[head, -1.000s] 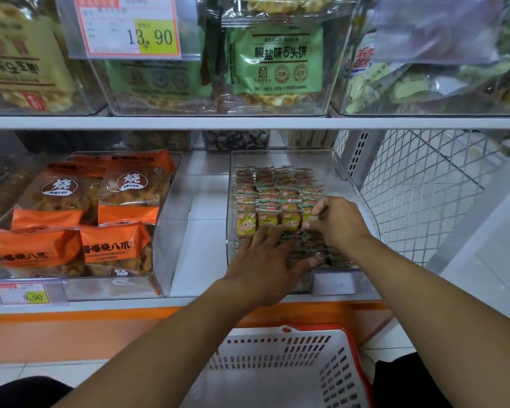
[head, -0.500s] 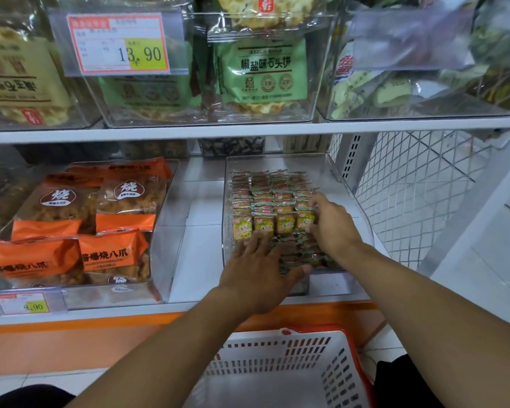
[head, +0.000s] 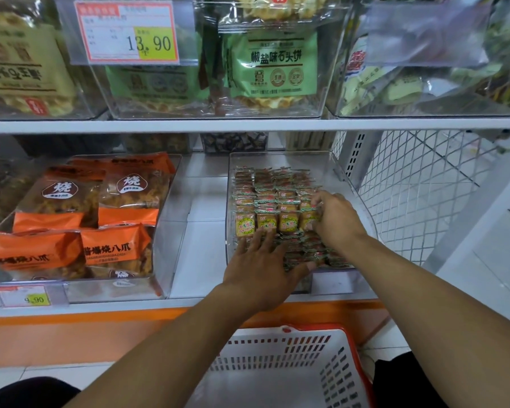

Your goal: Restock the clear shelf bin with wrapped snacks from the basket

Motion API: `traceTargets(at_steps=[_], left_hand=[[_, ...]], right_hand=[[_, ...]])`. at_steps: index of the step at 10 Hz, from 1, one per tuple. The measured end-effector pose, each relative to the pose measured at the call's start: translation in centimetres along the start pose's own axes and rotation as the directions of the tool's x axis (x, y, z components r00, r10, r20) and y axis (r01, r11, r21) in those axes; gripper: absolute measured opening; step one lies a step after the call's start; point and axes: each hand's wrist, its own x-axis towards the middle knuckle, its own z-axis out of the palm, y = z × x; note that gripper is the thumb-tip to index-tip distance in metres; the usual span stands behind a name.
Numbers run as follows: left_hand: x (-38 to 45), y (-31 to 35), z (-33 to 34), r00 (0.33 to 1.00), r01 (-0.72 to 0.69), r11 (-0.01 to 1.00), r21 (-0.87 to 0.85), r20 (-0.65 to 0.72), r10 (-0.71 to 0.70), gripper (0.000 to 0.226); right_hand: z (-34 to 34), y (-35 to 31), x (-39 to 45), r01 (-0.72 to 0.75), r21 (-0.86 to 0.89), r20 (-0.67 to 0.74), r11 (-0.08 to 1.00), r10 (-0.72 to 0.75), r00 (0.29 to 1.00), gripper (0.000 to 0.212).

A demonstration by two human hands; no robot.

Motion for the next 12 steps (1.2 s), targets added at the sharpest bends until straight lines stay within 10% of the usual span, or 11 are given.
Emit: traceTargets(at_steps=[2,6,10,12], left_hand=[[0.4,-0.2,0.2,1.000,-0.005,1.000,0.002,0.002,0.005,0.095],[0.2,0.0,0.1,0.999,-0.022,1.000,0.006,-0.028,0.022,0.094],[-1.5,0.5,-0.5,0.997,-0.038,0.999,-0.021,-0.067,0.037,0.084],[-3.7,-0.2,-1.7,0.955,-0.124,0.976,-0.179,-0.288,0.068,0.065]], right_hand=[[-0.1,0.0,0.8,-0.044,0.151,-0.056,0.988,0.053,0.997,0.027],[0.2,0.2,0.4,-0.057,0.058,-0.015,0.997,0.058,0.998,0.072],[-0.5,0.6,-0.2,0.001,0.067,-0.035,0.998,0.001,0.999,0.069],[-1.1,0.7,-0.7,-0.052,0.082,0.004,0.995,0.051,0.999,0.072]])
